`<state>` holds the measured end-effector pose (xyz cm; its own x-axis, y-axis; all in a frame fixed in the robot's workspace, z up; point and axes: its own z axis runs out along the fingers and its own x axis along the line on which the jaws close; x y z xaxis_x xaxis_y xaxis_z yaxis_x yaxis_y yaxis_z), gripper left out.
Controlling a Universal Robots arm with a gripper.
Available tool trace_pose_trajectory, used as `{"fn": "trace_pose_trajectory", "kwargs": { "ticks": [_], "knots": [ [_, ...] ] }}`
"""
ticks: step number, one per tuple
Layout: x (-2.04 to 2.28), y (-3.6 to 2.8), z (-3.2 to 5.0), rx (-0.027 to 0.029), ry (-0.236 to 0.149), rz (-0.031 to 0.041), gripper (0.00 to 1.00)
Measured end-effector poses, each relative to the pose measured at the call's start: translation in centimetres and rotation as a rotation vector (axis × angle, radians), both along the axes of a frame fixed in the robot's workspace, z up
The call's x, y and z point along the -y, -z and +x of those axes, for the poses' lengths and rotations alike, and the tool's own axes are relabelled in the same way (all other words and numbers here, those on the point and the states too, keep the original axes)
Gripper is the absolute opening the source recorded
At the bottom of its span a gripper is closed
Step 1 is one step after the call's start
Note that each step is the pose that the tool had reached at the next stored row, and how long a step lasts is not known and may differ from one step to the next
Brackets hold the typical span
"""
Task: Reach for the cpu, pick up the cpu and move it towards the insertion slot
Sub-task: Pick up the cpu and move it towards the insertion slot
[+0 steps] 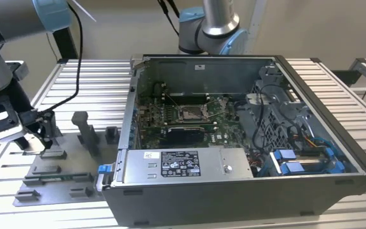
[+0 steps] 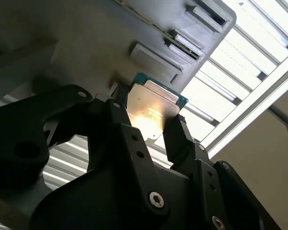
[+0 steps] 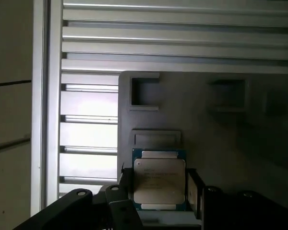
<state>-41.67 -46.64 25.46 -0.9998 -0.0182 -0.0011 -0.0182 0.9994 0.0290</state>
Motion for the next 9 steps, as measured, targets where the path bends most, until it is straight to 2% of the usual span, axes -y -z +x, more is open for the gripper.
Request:
{"fn": "trace_pose_trajectory", "kwargs": {
  "ticks": [9],
  "knots": [
    [0.0, -3.99, 0.0, -0.0001, 0.0, 0.0, 0.0]
  ]
}}
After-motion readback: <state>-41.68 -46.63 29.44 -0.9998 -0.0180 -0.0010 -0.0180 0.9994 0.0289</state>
